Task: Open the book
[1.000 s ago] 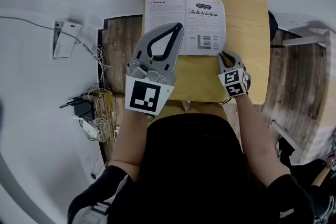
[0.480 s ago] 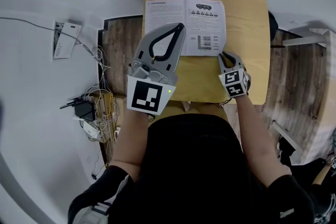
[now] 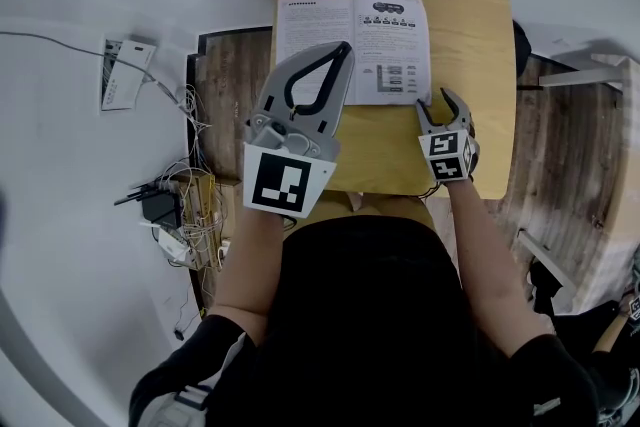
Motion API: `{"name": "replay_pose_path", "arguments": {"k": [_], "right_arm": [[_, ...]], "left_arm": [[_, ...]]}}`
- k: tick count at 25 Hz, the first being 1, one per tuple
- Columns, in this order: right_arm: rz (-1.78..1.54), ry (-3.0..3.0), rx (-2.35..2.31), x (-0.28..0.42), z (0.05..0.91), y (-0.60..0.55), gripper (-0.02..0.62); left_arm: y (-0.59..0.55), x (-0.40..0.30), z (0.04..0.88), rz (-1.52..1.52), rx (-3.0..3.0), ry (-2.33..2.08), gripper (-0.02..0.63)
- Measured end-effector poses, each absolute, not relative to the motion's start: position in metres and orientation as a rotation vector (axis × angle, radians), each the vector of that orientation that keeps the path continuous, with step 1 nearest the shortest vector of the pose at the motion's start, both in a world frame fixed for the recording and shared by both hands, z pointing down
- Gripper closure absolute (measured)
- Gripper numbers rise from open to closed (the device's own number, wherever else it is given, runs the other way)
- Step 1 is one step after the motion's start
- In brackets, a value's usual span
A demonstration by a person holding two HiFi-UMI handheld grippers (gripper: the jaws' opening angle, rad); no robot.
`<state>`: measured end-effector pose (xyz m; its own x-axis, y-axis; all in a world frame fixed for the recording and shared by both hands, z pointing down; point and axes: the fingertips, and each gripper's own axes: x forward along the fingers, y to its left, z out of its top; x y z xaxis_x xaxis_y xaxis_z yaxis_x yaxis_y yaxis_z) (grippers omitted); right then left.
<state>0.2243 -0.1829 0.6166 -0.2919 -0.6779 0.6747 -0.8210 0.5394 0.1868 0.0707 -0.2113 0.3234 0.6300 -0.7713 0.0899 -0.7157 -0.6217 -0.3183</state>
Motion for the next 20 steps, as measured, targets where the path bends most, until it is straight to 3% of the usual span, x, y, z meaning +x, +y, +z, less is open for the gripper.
{"name": "replay_pose_path", "arguments": {"k": [4, 20], "right_arm": [[0.279, -2.066, 1.226, 0.231, 0.616, -0.188, 0.322], [0.271, -2.092, 1.216, 0.231, 0.615, -0.188, 0.319]], "left_arm": [[-0.213, 0.072, 0.327, -0.327, -2.601, 1.208, 0.595], [-0.218, 0.092, 0.329, -0.323, -2.627, 1.173, 0.595]]}}
